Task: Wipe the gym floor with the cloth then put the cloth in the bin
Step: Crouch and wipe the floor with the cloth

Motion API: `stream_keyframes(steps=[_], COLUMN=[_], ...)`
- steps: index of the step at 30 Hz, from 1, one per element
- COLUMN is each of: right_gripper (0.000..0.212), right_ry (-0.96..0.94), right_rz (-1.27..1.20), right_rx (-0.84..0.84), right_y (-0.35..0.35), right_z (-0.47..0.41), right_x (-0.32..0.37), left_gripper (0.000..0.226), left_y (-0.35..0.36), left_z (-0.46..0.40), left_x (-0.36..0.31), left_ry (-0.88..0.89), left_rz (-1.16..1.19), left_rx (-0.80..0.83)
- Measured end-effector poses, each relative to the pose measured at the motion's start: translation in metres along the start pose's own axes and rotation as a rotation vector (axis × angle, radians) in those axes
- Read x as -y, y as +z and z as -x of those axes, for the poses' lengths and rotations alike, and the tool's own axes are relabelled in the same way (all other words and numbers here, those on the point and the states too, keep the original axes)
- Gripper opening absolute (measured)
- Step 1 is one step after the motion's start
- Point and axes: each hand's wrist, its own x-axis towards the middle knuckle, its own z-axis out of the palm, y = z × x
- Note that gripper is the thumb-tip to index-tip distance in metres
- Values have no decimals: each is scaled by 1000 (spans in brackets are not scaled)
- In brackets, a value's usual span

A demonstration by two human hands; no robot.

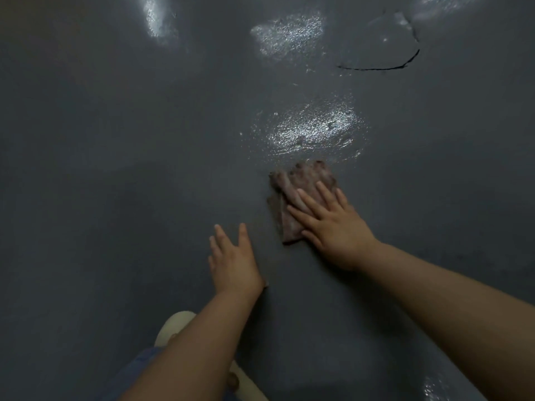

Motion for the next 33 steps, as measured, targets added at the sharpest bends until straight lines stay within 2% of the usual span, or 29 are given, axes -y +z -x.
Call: stream_keyframes(steps=[3,6,8,10,12,16,20,22,24,26,29,31,33], right_gripper=[57,59,55,56,56,52,51,49,58,55,59,61,63], right_ry=[126,445,615,681,610,231,31,72,245,486,719,736,581], right_rz=[-27,-93,-154,-227,-221,-142,-28,-21,-72,-135,-221,-261,-236], right_rx=[-36,-74,-39,-55,-30,-15,17,-21,-52,-101,-67,-50,39], right_y=[-6,-17,-23,-26,-21,5,12,12,6,2,-7,-9,-7], right_z=[2,-8,-22,-36,-44,-25,0,9,13,6,-19,-36,-44], right_x=[-25,-36,-24,3,35,87,64,39,22,18,42,70,102], left_gripper=[122,123,121,120,120,120,120,119,117,113,111,114,109], left_y=[2,3,2,3,4,4,5,5,7,8,11,10,9], left_z=[-2,-6,-7,-8,-10,-11,-13,-14,-14,-16,-17,-17,-16], left_x=[7,9,8,8,9,11,10,10,11,10,11,13,19], left_ry=[-20,1,3,12,27,48,47,53,52,48,50,73,110], left_rz=[44,83,84,86,89,83,76,93,120,134,138,131,155], left_rx=[85,86,97,103,103,104,93,95,100,82,74,85,88])
